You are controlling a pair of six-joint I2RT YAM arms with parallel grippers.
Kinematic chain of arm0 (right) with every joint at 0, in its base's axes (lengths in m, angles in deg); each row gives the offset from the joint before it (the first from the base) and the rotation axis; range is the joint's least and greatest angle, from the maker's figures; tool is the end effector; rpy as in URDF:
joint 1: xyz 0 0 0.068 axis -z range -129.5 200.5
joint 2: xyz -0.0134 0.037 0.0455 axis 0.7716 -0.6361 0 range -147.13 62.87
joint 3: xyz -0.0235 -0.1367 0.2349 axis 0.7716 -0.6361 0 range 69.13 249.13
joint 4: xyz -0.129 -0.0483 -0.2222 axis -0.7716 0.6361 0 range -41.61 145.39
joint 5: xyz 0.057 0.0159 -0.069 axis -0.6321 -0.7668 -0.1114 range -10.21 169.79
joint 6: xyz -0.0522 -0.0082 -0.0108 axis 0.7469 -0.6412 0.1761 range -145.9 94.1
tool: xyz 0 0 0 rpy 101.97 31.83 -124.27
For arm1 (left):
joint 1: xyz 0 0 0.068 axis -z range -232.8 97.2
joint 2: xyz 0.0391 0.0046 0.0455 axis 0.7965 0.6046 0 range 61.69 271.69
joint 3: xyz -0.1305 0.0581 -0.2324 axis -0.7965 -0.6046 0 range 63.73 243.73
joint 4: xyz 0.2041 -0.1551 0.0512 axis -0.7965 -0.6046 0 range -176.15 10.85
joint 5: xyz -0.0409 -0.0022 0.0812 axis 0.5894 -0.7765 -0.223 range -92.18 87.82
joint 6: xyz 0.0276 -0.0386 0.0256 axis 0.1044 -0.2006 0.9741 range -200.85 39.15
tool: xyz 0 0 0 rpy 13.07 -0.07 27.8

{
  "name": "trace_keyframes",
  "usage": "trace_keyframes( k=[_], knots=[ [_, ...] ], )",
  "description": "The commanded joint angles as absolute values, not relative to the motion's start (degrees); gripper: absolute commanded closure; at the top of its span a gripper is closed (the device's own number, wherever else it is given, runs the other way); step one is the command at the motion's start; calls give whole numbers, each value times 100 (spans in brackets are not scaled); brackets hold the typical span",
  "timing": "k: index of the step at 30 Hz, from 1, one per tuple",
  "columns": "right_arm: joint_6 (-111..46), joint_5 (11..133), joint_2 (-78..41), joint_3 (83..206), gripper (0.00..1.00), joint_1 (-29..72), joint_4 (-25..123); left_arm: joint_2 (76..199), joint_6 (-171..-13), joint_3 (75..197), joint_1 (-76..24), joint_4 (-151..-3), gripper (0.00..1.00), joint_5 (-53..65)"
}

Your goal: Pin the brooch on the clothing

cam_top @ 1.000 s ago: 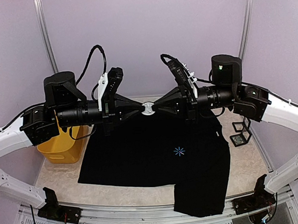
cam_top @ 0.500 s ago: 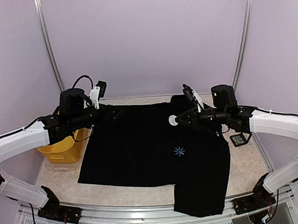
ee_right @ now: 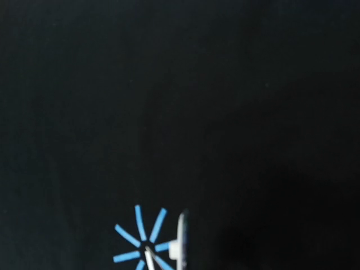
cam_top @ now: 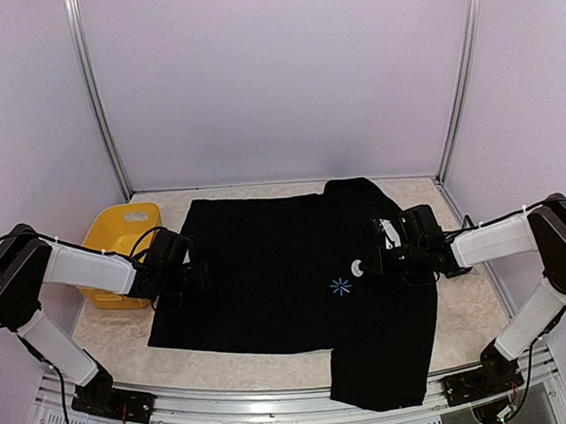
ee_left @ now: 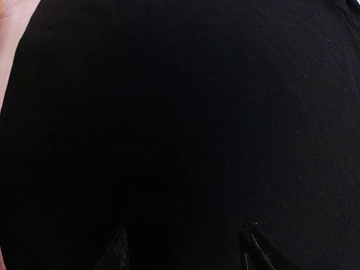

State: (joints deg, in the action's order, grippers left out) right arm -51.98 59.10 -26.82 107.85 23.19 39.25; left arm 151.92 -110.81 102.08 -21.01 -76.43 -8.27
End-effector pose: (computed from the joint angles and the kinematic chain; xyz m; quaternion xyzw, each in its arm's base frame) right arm 0.2603 0.1485 0.1534 -0.0829 0.8973 0.3268 0.2850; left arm 0.2493 -0.1501 0.1390 -0.0036 0.9360 -0.1361 0.3246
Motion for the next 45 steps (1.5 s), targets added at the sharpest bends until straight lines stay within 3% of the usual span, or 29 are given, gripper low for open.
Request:
trace_keyframes(
  k=[1, 6, 8, 11, 14, 17, 20, 29, 33, 36, 42, 45],
  knots=[
    [-5185, 5984, -2660, 10796, 100, 2397, 3581, 14879, -11639, 9536, -2209, -7456, 36, -1443],
    [-5040, 5965, -2446, 10723, 100, 2573, 3708, 14330, -12020, 8924, -2379, -7396, 37, -1750],
    [-4924, 5973, -2382, 10748, 100, 2587, 3820, 14218, -11944, 9048, -2265, -7404, 42, -1823],
    [-4766, 5905, -2294, 10767, 100, 2589, 3889, 14281, -10816, 9882, -1152, -7210, 41, -2314],
    [-4602, 5810, -2187, 10731, 100, 2590, 3861, 15054, -8898, 10985, -386, -6856, 38, -811],
    [-4436, 5700, -2104, 10702, 100, 2586, 3837, 16110, -7200, 12067, 200, -7262, 36, 837],
    [-4284, 5582, -2066, 10722, 100, 2581, 3877, 16896, -6228, 13049, 453, -7839, 34, 1762],
    [-4110, 5269, -2073, 10718, 100, 2589, 3800, 18694, -5306, 14869, 395, -8970, 29, 1723],
    [-4075, 5116, -2124, 10683, 100, 2589, 3755, 19253, -5352, 15469, 394, -9702, 34, 1731],
    [-4074, 5001, -2094, 10630, 100, 2590, 3684, 19268, -5232, 15170, 455, -9671, 44, 1648],
    [-3974, 4967, -2057, 10593, 100, 2589, 3707, 18874, -5152, 14666, 483, -9268, 100, 1639],
    [-3936, 4996, -1933, 10446, 100, 2530, 3559, 18580, -5234, 14392, 482, -8749, 100, 1574]
  ],
)
